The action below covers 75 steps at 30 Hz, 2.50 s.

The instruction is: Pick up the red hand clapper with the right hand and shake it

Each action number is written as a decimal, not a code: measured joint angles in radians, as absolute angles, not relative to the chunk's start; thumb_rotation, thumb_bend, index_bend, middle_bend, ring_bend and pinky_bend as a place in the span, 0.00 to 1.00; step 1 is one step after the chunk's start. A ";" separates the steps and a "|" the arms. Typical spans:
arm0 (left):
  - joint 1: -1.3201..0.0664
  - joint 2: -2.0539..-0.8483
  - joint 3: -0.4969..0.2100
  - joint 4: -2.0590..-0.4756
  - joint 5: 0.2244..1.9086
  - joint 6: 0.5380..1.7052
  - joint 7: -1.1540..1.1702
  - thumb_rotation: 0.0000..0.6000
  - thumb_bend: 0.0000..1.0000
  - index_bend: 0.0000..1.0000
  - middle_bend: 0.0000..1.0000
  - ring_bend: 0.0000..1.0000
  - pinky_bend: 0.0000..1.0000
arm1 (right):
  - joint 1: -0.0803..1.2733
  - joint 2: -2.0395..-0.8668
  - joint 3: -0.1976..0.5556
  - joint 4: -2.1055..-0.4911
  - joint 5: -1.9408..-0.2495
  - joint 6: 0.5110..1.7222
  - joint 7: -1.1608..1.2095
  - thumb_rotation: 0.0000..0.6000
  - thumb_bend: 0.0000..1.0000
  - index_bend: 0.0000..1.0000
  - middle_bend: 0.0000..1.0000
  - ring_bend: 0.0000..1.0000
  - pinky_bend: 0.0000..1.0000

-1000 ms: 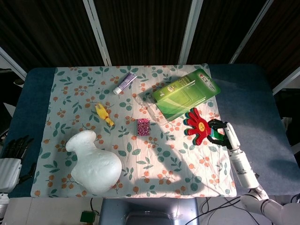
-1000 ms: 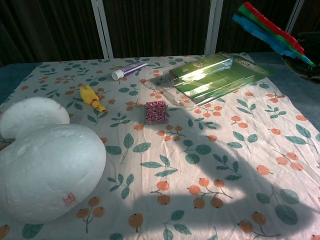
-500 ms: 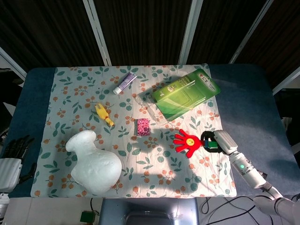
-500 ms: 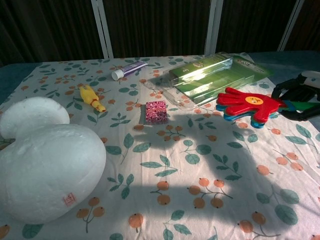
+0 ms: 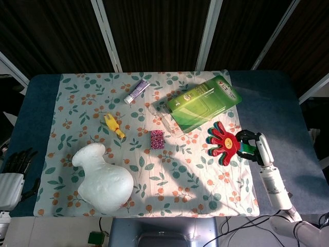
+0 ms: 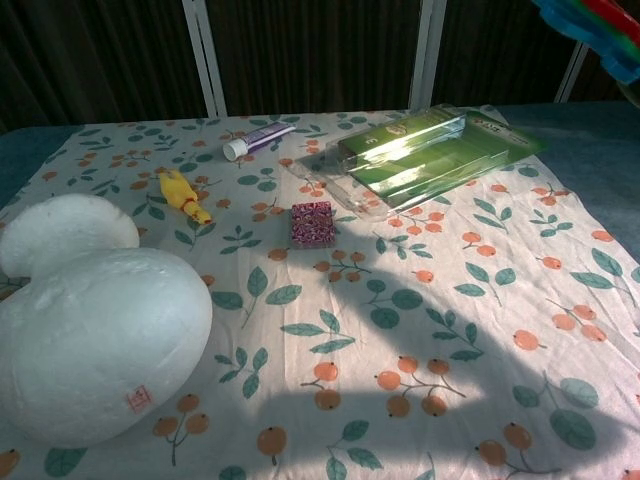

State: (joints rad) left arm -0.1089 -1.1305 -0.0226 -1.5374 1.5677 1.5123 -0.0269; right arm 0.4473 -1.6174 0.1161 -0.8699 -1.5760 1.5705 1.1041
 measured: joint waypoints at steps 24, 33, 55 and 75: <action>-0.112 -1.131 -0.023 -1.533 1.563 1.503 -0.031 1.00 0.44 0.00 0.00 0.00 0.07 | 0.494 -1.509 0.006 -1.013 -1.555 1.166 0.668 1.00 0.54 0.85 0.88 1.00 1.00; -0.112 -1.134 -0.022 -1.533 1.562 1.500 -0.025 1.00 0.44 0.00 0.00 0.00 0.07 | 0.483 -1.574 0.012 -0.925 -1.549 1.172 0.678 1.00 0.48 0.68 0.83 0.88 0.94; -0.112 -1.130 -0.017 -1.536 1.572 1.503 -0.028 1.00 0.44 0.00 0.00 0.00 0.07 | 0.519 -1.417 -0.004 -1.163 -1.416 0.869 0.250 1.00 0.22 0.00 0.10 0.02 0.10; -0.091 -1.139 -0.028 -1.545 1.573 1.557 0.034 1.00 0.46 0.00 0.00 0.00 0.07 | 0.183 -1.142 -0.024 -1.630 -1.438 1.508 -0.122 1.00 0.18 0.00 0.00 0.00 0.00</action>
